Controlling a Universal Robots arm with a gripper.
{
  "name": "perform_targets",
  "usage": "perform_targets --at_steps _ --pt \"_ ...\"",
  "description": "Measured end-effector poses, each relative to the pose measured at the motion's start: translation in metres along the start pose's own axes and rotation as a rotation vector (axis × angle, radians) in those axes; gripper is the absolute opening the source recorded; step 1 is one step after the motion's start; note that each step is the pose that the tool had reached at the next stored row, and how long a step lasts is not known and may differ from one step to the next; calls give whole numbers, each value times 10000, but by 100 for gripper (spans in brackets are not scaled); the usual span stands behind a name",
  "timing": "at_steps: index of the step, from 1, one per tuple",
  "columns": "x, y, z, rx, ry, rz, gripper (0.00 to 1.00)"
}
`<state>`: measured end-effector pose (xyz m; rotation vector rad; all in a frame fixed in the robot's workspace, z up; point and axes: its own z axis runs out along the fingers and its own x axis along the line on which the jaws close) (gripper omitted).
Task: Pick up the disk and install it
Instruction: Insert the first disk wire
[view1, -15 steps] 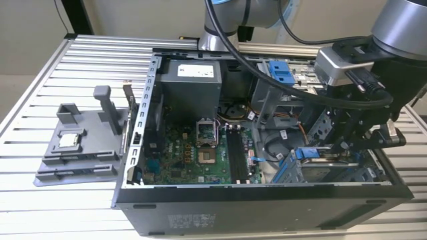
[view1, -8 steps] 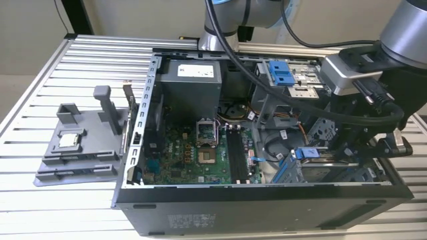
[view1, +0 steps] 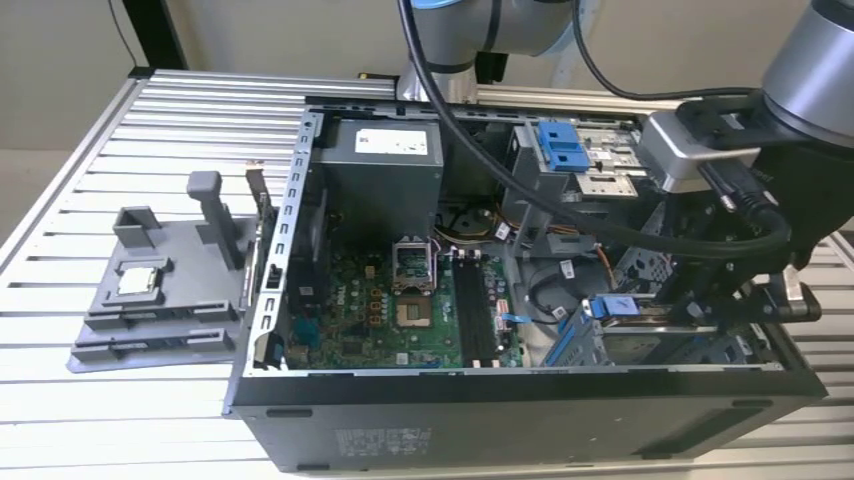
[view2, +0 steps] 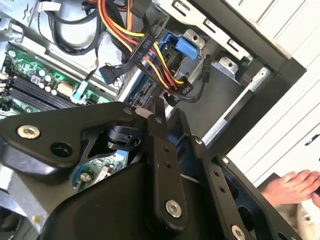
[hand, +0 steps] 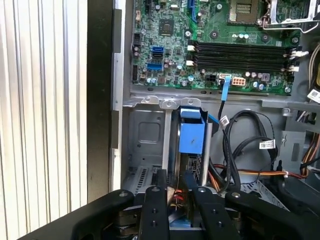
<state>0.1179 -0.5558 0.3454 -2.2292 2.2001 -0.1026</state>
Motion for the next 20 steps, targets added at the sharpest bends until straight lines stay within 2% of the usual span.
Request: perform_targets --at_steps 3,6,7,9,10,12,18,20 --pt "0 0 11 -17 9 426 100" --pt "-1 1 24 -34 -64 807 100" --pt "-1 2 30 -40 -127 933 100" --pt "-2 2 36 -52 -298 1129 100" --pt "-1 2 37 -56 -348 1189 100" --pt "7 1 37 -59 -377 1246 100" --pt "73 -8 41 -100 -387 1323 100" --pt "75 -33 46 -103 -446 1332 100"
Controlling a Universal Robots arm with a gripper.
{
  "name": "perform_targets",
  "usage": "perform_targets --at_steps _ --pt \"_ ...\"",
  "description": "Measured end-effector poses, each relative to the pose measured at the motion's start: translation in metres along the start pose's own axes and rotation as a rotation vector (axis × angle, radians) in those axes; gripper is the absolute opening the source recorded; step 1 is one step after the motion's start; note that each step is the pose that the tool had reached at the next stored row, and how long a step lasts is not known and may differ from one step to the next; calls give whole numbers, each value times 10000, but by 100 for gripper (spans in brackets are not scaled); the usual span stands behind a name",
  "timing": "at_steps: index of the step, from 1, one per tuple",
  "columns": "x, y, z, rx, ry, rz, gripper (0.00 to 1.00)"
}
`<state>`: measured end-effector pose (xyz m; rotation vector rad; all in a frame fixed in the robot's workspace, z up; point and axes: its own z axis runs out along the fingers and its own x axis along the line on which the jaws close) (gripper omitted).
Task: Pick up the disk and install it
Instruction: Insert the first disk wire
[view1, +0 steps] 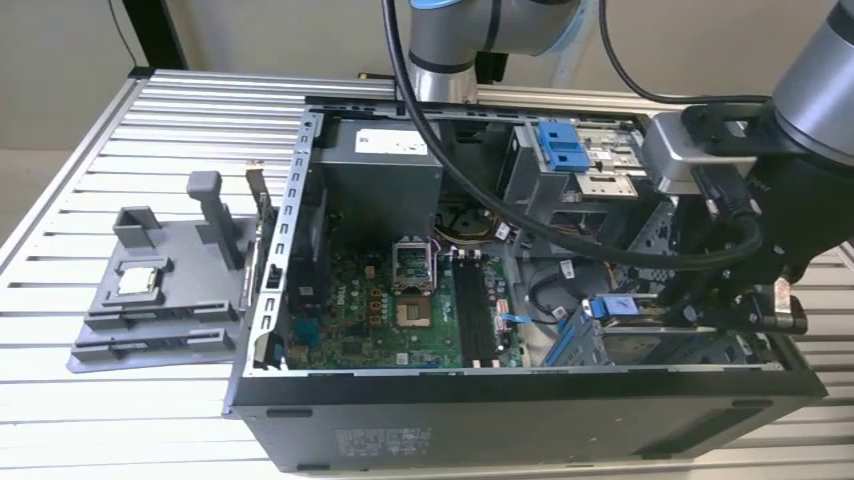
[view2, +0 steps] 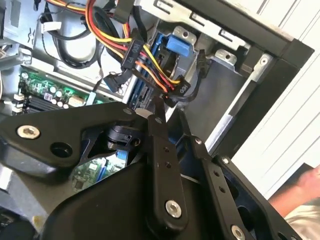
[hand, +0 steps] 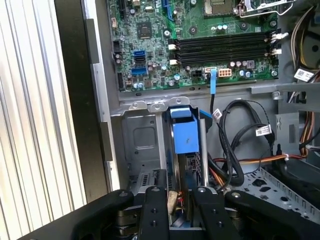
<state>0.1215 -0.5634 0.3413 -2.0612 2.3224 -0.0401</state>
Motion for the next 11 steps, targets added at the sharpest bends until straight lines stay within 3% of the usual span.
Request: perform_targets --at_steps 3,11 --pt "2 -43 14 -16 -115 8 100" --pt "20 -55 29 -26 -113 18 100"
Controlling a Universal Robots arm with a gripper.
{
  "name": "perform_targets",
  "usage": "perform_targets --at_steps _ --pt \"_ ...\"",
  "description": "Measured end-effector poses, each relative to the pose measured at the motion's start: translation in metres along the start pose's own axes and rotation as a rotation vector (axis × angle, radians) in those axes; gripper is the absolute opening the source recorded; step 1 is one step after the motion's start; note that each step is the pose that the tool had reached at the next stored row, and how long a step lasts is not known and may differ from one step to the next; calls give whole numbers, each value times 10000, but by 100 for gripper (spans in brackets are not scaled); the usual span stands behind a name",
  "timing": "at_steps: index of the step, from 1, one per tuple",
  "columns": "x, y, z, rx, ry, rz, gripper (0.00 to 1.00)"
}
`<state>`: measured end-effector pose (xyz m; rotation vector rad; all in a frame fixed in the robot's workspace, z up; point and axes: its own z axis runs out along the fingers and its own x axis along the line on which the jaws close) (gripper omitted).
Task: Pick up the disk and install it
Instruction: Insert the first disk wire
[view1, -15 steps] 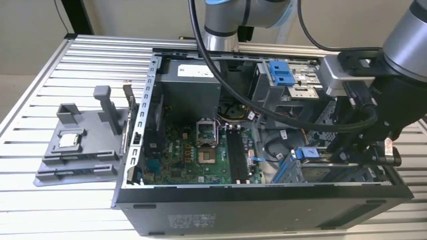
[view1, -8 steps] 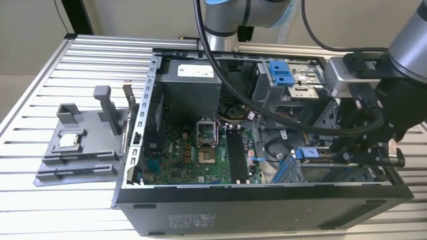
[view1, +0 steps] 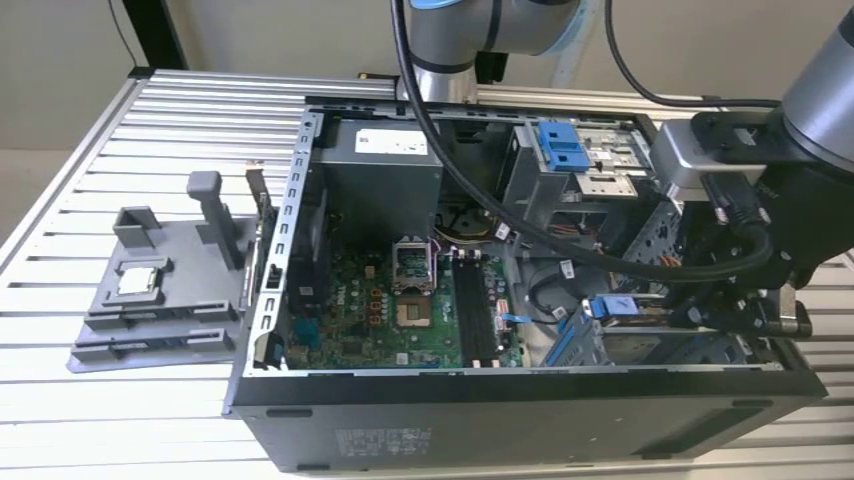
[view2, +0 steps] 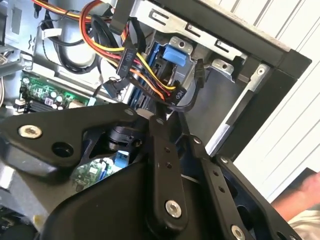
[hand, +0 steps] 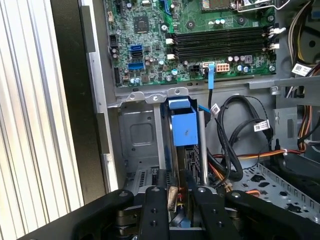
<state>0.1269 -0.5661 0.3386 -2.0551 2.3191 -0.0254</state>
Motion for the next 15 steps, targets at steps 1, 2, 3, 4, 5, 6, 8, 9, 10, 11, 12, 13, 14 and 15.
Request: perform_targets --at_steps 1,2,3,4,5,6,8,9,10,11,12,13,14,15 --pt "0 0 1 0 -1 0 100" --pt "0 0 1 0 -1 0 100" --pt "0 0 1 0 -1 0 100" --pt "0 0 1 0 -1 1 100" --pt "0 0 1 0 -1 1 100" --pt "0 0 0 -1 -2 0 100" --pt "0 -1 -23 0 -2 1 100" --pt "0 -1 -31 -1 -2 1 100" --pt "-1 -1 -31 0 -3 1 100" --pt "-1 -1 -31 -1 -5 1 100" --pt "-1 -1 -32 -1 -5 1 100" --pt "-4 -1 -36 0 -2 0 100" --pt "-15 1 -42 0 0 0 100" --pt "-37 3 -43 0 1 -1 100"
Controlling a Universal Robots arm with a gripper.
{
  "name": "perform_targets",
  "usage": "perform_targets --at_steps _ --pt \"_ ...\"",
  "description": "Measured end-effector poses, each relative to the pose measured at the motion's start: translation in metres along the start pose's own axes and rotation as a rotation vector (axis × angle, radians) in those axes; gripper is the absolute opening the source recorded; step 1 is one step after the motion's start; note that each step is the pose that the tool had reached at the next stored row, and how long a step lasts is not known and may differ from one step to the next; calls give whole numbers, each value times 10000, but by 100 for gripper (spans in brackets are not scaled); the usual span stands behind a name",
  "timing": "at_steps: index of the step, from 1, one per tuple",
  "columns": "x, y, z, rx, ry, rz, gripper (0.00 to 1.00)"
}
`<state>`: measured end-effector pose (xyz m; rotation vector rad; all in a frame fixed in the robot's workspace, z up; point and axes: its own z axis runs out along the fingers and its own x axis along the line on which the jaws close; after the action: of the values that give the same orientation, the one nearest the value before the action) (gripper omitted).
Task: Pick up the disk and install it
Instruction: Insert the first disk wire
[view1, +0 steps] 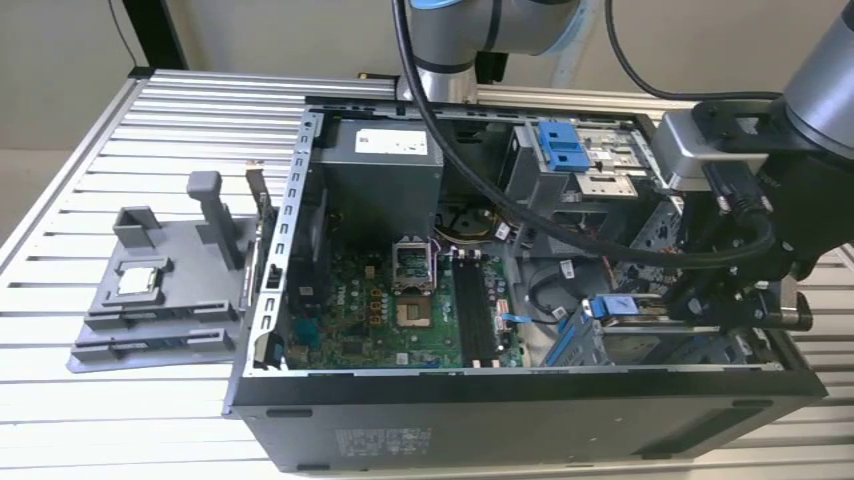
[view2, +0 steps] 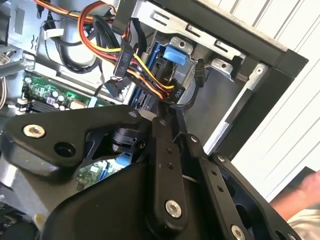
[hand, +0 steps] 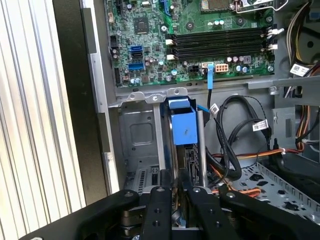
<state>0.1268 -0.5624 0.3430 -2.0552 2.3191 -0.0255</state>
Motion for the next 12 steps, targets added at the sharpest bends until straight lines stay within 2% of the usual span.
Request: perform_targets --at_steps 2,4,6,8,9,12 --pt "-63 8 -8 1 9 -2 100" --pt "-124 15 -31 6 44 -6 100" --pt "-172 19 -48 18 152 -17 100" --pt "-197 22 -63 41 342 -32 100" --pt "-200 22 -65 55 466 -41 100" --pt "-210 23 -64 116 1011 -75 100"
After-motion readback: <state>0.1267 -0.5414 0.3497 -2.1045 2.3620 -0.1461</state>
